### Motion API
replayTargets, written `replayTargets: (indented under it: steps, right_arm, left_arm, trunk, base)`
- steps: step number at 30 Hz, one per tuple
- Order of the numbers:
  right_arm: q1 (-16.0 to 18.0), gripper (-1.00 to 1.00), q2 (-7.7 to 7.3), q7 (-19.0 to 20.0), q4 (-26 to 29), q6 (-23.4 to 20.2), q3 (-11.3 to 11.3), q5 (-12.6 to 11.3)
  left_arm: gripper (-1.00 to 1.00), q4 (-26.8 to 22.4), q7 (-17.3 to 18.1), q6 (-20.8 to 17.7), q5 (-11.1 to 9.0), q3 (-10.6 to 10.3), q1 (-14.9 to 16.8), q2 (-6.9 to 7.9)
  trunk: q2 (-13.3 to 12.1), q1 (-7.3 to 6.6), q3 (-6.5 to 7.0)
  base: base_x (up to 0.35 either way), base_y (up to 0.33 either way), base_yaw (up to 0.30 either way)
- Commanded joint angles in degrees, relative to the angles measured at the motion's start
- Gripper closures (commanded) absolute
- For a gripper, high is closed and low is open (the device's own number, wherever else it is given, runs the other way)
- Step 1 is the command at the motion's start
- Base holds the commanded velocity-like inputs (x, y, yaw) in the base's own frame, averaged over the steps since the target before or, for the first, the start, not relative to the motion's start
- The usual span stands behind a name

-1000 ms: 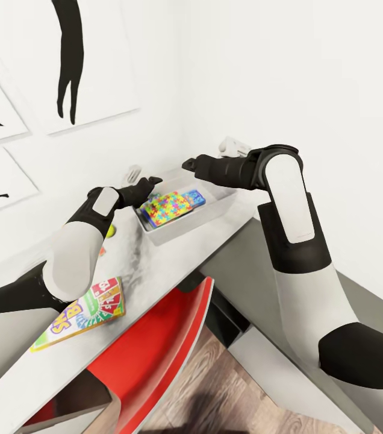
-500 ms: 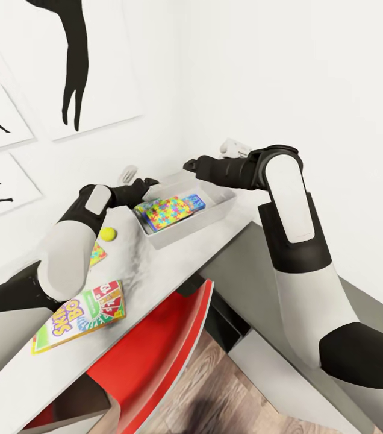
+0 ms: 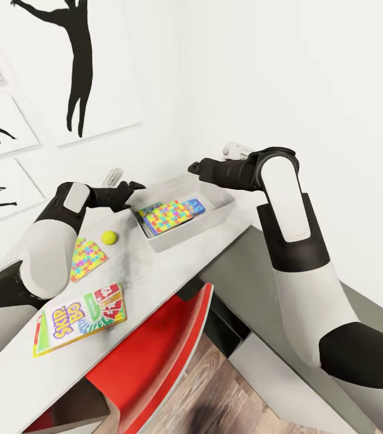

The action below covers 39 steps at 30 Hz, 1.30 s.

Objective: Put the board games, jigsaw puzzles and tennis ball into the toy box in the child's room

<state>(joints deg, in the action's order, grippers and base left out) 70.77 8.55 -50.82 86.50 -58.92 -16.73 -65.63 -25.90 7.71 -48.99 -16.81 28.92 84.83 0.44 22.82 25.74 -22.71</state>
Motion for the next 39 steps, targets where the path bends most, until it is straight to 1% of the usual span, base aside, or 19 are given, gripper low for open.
replayTargets:
  steps: [1,2,4,6,13,15,16,18,21,27,31,36,39]
  right_arm:
    - [0.1,-1.00,0.01,-0.6,0.0,-0.2,0.0,-0.4]
    - [0.1,-1.00,0.02,-0.6,0.0,-0.2,0.0,-0.4]
    - [0.1,-1.00,0.19,-0.6,0.0,-0.1,0.0,-0.4]
    - [0.1,-1.00,0.29,-0.6,-0.1,-0.1,0.0,-0.4]
    - [0.1,-1.00,0.48,-0.6,0.0,-0.2,0.0,-0.3]
    - [0.1,-1.00,0.44,-0.6,0.0,-0.2,0.0,-0.4]
    - [0.1,-1.00,0.40,-0.6,0.0,-0.2,0.0,-0.4]
    - [0.1,-1.00,0.32,-0.6,0.0,-0.2,-0.1,-0.4]
    - [0.1,-1.00,0.27,-0.6,0.0,-0.2,-0.1,-0.4]
    - [0.1,-1.00,0.26,-0.5,-0.1,-0.2,-0.1,-0.4]
    - [0.1,-1.00,0.24,-0.5,-0.3,-0.2,-0.1,-0.4]
    - [0.1,-1.00,0.20,-0.5,-1.3,-0.1,-0.1,-0.3]
    - [0.1,-1.00,0.22,-0.5,-1.6,0.3,-0.1,-0.3]
  left_arm:
    - [-1.00,-0.1,0.4,-1.3,0.4,0.5,0.1,0.49]
    - [-1.00,-0.1,0.4,-1.8,0.4,0.5,0.1,0.74]
    - [-1.00,-0.2,0.4,-4.5,0.3,0.6,0.1,1.69]
    - [-1.00,-0.3,0.5,-5.8,0.2,0.7,0.1,1.97]
    - [-1.00,-0.4,0.9,-8.7,-0.1,1.1,0.1,2.39]
    - [-1.00,-0.3,2.1,-9.4,-0.1,1.1,0.1,2.43]
    - [-1.00,-0.3,3.4,-9.7,-0.1,1.1,0.1,2.45]
    - [-1.00,-0.3,5.5,-10.1,-0.1,1.0,0.1,2.70]
    - [-1.00,-0.3,7.7,-10.3,-0.2,0.7,0.1,3.26]
    - [-1.00,-0.2,9.3,-10.7,-0.2,0.5,0.0,3.91]
    - [-1.00,-0.2,10.3,-10.8,-0.2,0.6,0.0,4.93]
    - [-1.00,-0.1,13.9,-10.9,-0.2,0.5,0.0,5.54]
    - [-1.00,0.0,15.2,-10.9,-0.2,0.5,-0.1,5.70]
  trunk:
    - [0.1,0.04,0.00]
    - [0.1,0.04,0.09]
    - [0.1,0.04,0.28]
    - [0.1,0.04,0.47]
    - [0.1,0.04,1.13]
    - [0.1,0.04,1.32]
    - [0.1,0.04,1.42]
    - [0.1,0.04,1.61]
    - [0.1,0.04,1.89]
    - [0.1,0.04,2.46]
    - [0.1,0.04,2.84]
    - [0.1,0.04,3.28]
    - [0.1,0.04,3.40]
  base:
    - [0.000,0.000,0.000]
    - [0.000,0.000,0.000]
    - [0.000,0.000,0.000]
    - [0.000,0.000,0.000]
    - [0.000,0.000,0.000]
    - [0.000,0.000,0.000]
    - [0.000,0.000,0.000]
    - [0.000,0.000,0.000]
    - [0.000,0.000,0.000]
    - [0.000,0.000,0.000]
    - [-0.022,0.000,0.000]
    - [-0.113,0.000,0.000]
    - [-0.067,0.000,0.000]
